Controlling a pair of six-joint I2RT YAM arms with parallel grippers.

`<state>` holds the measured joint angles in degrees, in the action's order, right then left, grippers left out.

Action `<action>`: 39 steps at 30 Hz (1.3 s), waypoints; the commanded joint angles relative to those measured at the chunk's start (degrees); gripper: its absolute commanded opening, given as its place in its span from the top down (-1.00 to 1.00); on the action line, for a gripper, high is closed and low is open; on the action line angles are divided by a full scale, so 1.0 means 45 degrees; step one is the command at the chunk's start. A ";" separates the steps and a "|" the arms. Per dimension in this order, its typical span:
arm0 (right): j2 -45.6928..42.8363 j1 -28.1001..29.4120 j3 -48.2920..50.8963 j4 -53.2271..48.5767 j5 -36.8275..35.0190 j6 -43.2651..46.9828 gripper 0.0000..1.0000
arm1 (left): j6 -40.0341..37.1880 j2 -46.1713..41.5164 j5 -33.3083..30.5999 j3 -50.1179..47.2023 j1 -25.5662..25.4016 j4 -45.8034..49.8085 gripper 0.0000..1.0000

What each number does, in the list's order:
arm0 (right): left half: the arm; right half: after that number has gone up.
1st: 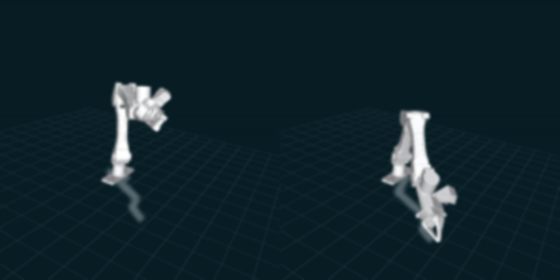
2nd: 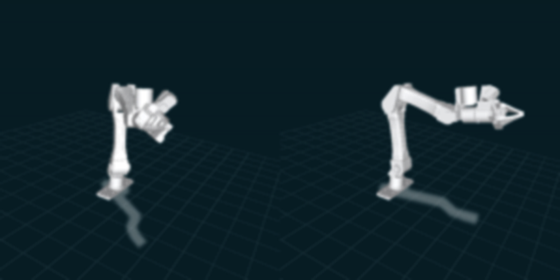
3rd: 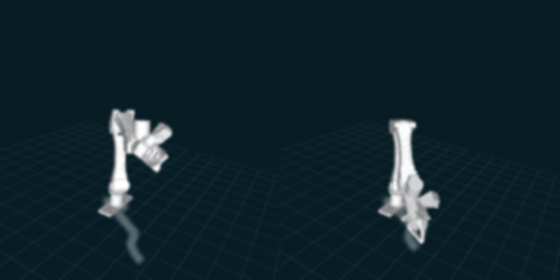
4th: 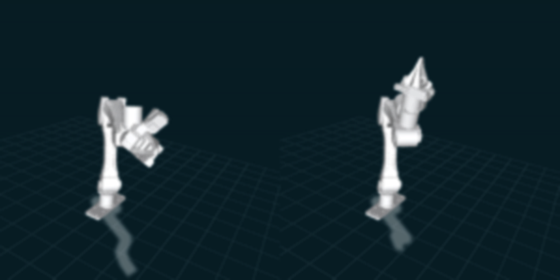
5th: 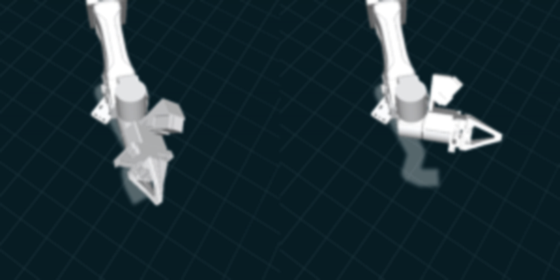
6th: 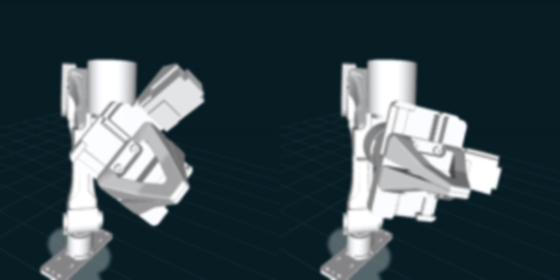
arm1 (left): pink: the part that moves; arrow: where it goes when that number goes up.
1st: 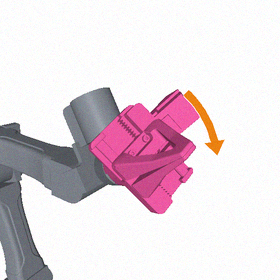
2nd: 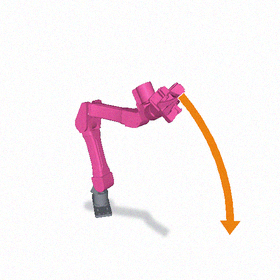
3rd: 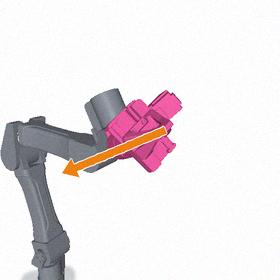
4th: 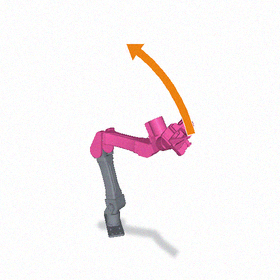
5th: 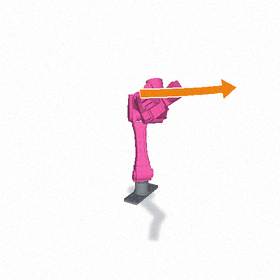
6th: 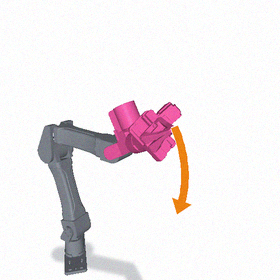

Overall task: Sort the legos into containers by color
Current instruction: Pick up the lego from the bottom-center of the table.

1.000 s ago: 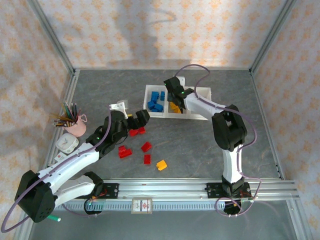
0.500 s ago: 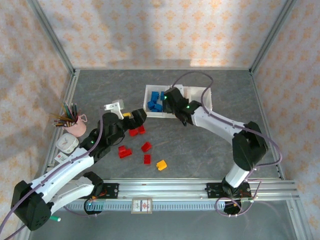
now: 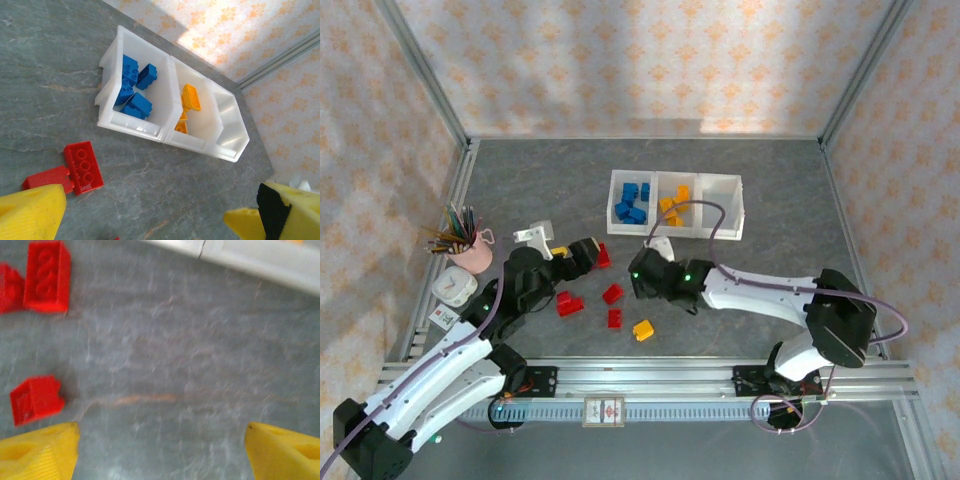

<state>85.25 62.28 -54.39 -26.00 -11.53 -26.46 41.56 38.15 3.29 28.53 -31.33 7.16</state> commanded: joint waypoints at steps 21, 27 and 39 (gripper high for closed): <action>0.1754 0.4089 0.1286 0.1113 0.0131 -0.3301 -0.60 | 0.0842 -0.2111 -0.0695 -0.0716 0.0132 0.2826 -0.99; 0.2031 0.4013 0.1184 0.0962 -0.0208 -0.3369 -0.27 | 0.0862 -0.2089 -0.0680 -0.0772 0.0134 0.2711 -0.98; 0.1042 0.3394 0.1113 0.0900 -0.0275 -0.2985 0.19 | 0.0747 -0.1956 -0.0643 -0.0565 0.0146 0.2502 -0.99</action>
<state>93.41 78.70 -49.01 -21.21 -10.28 -40.62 44.99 29.39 1.02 25.65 -31.33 18.70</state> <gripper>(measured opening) 0.421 0.992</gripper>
